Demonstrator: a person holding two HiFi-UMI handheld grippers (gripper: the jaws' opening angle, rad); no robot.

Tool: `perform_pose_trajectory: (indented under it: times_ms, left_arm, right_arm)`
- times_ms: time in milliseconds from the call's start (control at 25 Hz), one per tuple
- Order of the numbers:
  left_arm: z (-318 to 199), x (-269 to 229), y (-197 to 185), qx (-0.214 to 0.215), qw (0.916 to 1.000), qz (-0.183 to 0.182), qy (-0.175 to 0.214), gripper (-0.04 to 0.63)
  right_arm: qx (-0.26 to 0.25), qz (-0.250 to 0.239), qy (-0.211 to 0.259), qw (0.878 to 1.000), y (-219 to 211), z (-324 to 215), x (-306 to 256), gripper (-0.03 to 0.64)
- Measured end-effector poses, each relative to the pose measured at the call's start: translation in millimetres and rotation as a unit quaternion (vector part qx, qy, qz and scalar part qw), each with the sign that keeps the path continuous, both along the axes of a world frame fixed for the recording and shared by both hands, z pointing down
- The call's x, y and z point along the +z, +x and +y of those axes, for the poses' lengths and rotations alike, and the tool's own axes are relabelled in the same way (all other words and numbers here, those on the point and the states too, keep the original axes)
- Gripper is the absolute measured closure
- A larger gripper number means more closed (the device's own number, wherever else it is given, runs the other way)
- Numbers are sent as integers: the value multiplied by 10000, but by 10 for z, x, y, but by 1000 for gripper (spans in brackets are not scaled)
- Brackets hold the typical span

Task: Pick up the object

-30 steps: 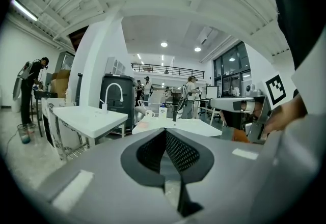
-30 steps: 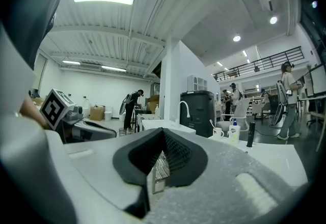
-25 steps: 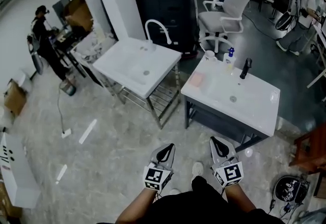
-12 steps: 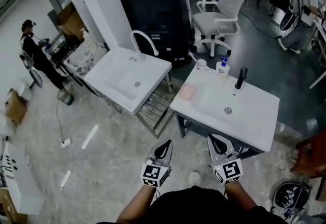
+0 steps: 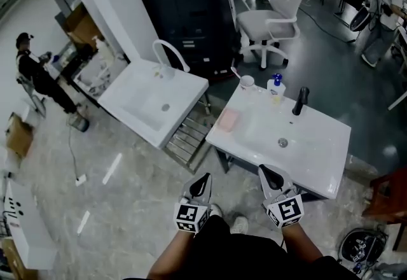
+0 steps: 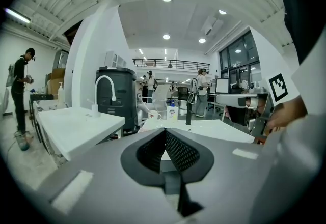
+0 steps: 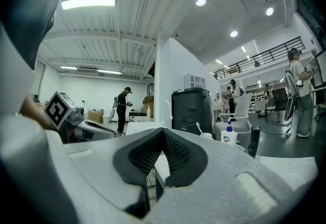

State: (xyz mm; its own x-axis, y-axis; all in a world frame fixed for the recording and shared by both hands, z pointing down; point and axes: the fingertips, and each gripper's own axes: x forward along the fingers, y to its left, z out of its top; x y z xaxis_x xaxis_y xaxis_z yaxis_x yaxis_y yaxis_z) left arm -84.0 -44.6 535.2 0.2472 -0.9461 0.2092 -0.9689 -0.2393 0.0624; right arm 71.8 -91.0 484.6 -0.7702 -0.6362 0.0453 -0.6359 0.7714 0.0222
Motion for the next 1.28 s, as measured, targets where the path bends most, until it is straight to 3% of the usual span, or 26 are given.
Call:
perform_pose_trajectory:
  times_ms: [240, 600, 1040, 1280]
  left_arm:
    - [-431, 117, -56, 182, 9997, -148, -110, 577]
    - [-1343, 216, -330, 566, 9980, -224, -172, 577]
    - [-1997, 462, -280, 1526, 9867, -272, -496, 577]
    - [-2193, 585, -315, 1706, 9827, -332, -635, 553]
  right_arm:
    - [81, 65, -171, 9998, -63, -319, 132, 614]
    - [516, 241, -349, 9978, -480, -1026, 234, 614]
    - [1133, 359, -631, 9909, -664, -1535, 367, 614]
    - [1592, 312, -790, 9836, -581, -1618, 471, 614]
